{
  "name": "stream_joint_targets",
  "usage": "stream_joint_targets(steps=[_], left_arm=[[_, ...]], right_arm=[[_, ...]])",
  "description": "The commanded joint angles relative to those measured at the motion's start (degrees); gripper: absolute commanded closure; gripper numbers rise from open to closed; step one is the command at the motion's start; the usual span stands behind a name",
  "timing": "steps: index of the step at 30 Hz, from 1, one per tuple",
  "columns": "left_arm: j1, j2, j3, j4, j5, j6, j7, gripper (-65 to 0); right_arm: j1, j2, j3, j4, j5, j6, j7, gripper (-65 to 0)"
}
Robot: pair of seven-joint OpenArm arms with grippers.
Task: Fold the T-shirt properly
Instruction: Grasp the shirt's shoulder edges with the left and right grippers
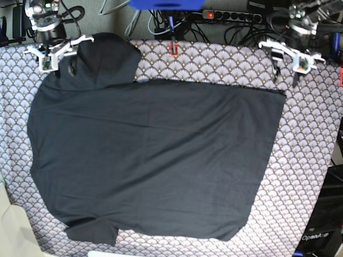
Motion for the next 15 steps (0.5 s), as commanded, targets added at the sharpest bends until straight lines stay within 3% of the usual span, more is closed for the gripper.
stream_joint_targets(steps=[1,6,10,15], left_arm=[[-0.61,-1.24,-0.37,0.73,0.45,0.44,-1.97,-35.1],[-2.28,-0.54,-0.81,-2.61,-0.16,0.44,-1.88,-35.5],[-4.75,1.13,-0.28,-5.33,-4.03,0.27,-1.88,-35.6],[-5.89,3.94,-0.72,-8.41,-7.90,-6.33,-1.79,-35.6]], right_arm=[[-0.46,0.68,0.40,0.64,1.10,0.00,1.51,-28.1],[-0.54,0.85,0.40,-0.15,2.33,0.00,1.77,-30.2],[-0.54,0.77,0.40,-0.24,2.24,0.00,1.51,-30.2],[-0.72,0.85,0.40,-0.24,2.15,0.00,1.51,-30.2]])
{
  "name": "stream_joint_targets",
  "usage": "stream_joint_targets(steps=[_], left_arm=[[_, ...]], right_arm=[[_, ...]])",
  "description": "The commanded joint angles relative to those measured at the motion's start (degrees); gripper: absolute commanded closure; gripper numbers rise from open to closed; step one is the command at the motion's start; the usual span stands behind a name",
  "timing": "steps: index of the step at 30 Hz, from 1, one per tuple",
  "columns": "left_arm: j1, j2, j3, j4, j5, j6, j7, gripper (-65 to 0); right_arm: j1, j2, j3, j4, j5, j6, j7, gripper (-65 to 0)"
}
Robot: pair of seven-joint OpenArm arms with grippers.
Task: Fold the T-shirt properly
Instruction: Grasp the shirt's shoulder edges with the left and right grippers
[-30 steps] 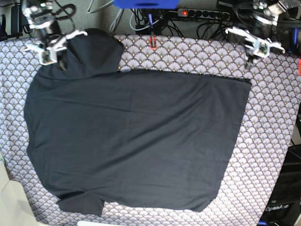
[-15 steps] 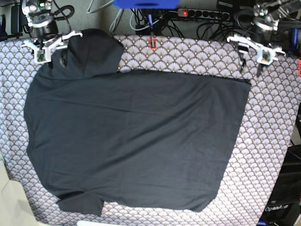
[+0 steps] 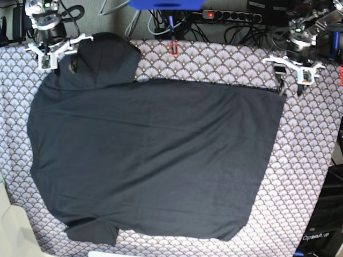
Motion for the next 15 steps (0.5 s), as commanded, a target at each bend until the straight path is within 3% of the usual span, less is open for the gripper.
stream_joint_targets(steps=[1,6,15], left_arm=[[-1.48,-0.32,-0.11,0.02,-1.13,-0.71,-1.53,-35.6],[-3.06,1.35,0.07,-2.35,-6.49,-3.53,-1.53,-35.6],[-4.29,2.94,-0.02,-3.14,-7.37,-3.26,-1.53,-35.6]], right_arm=[[-0.52,0.55,0.31,0.79,0.18,-0.13,1.24,-30.2],[-0.52,0.46,1.45,0.79,0.18,-0.13,1.24,-30.2],[-0.79,1.16,1.45,0.79,0.18,-0.13,1.24,-30.2]])
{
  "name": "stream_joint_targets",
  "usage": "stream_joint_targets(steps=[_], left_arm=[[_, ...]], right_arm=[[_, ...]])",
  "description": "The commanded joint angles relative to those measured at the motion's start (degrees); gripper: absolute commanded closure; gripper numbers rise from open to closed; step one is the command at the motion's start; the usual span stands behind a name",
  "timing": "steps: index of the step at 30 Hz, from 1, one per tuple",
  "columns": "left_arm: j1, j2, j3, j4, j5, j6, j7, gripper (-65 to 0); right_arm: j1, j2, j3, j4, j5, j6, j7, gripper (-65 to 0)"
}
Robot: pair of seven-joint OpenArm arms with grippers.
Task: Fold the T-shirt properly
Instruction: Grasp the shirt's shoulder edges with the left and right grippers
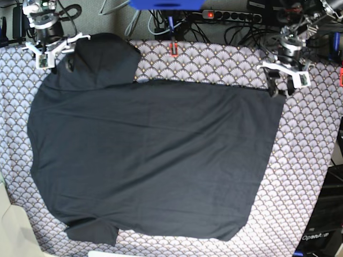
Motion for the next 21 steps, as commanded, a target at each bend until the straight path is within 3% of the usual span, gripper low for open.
stream_joint_targets(steps=[1,6,21], left_arm=[[-0.31,-1.04,-0.33,0.11,-1.08,0.36,-1.64,-35.6],[-0.58,0.54,-0.24,-1.65,-3.98,0.01,-1.64,-35.6],[-2.25,3.27,-0.33,-3.40,-3.89,0.01,-1.55,-35.6]], right_arm=[[-0.35,0.55,0.45,0.83,0.18,-0.16,1.42,-30.2],[-0.44,0.55,0.45,0.83,0.18,-0.16,1.42,-30.2],[-0.44,0.64,0.45,0.83,0.18,-0.16,1.42,-30.2]])
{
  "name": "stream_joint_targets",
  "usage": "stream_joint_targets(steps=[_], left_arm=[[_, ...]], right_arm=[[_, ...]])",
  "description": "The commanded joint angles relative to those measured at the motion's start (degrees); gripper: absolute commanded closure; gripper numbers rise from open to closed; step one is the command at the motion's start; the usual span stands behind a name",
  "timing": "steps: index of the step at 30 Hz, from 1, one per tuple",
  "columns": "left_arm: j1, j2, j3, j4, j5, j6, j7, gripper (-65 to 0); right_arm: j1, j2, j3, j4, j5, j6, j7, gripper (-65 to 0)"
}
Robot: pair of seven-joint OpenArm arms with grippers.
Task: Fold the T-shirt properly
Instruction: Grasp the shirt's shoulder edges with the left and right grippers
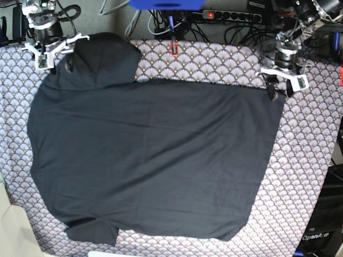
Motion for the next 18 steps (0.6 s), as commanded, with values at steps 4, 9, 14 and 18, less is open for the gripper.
stream_joint_targets(steps=[4,9,14,18], left_arm=[[-0.81,-0.51,-0.17,0.20,-0.53,0.19,-1.05,-35.6],[-1.95,0.63,-0.61,0.11,-0.35,0.19,4.93,-35.5],[-3.80,1.60,-0.53,0.11,-0.18,0.19,7.66,-35.2],[-3.80,1.60,-0.35,0.20,-0.18,0.19,7.74,-30.0]], right_arm=[[-0.37,0.60,0.40,0.85,0.18,-0.16,1.44,-30.2],[-0.37,0.60,1.63,0.85,0.18,-0.16,1.44,-30.2],[-0.37,0.60,3.04,0.85,0.18,-0.16,1.44,-30.2],[-0.46,0.33,4.36,0.77,0.18,-0.16,1.35,-30.2]])
